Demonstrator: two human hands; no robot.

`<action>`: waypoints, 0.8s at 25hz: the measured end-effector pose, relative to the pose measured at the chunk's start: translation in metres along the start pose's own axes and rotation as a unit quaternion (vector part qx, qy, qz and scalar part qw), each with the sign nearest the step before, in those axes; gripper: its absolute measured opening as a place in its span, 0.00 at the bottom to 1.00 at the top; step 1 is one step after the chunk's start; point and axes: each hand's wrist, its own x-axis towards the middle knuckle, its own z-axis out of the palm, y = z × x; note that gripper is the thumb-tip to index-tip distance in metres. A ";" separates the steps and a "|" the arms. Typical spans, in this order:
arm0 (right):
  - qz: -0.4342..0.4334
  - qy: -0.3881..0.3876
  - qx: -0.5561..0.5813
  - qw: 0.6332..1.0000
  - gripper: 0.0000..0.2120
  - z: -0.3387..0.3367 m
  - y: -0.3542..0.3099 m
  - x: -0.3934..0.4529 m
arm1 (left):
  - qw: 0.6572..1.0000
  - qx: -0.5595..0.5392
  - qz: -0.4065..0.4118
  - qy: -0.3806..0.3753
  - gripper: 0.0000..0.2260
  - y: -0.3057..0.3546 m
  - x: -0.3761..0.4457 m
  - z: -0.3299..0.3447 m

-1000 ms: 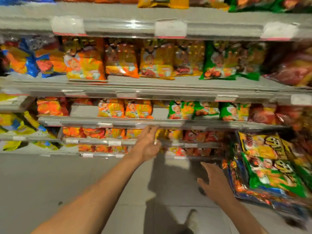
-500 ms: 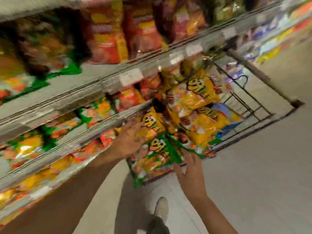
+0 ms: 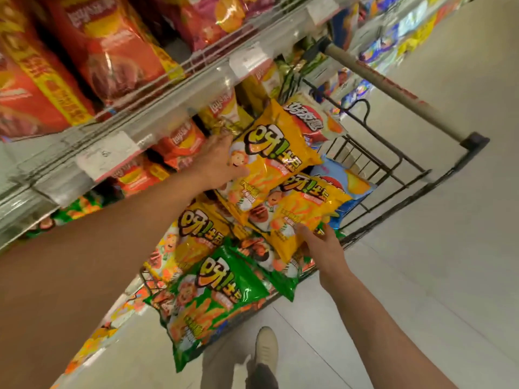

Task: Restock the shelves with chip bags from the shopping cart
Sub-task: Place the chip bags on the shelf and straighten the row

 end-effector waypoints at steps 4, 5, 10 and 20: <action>0.018 -0.012 0.039 0.999 0.36 0.004 -0.003 0.021 | 0.988 -0.116 -0.060 -0.088 0.52 -0.008 0.011 0.007; 0.017 -0.005 0.043 0.999 0.37 0.006 -0.004 0.024 | 0.988 -0.111 -0.062 -0.093 0.52 -0.009 0.007 0.009; 0.026 0.024 0.094 0.995 0.31 0.011 -0.007 0.025 | 0.983 -0.162 -0.059 -0.055 0.42 -0.015 -0.037 0.010; -0.082 0.014 0.070 0.994 0.19 0.008 0.029 -0.075 | 0.957 -0.283 -0.065 0.024 0.23 -0.076 -0.203 -0.021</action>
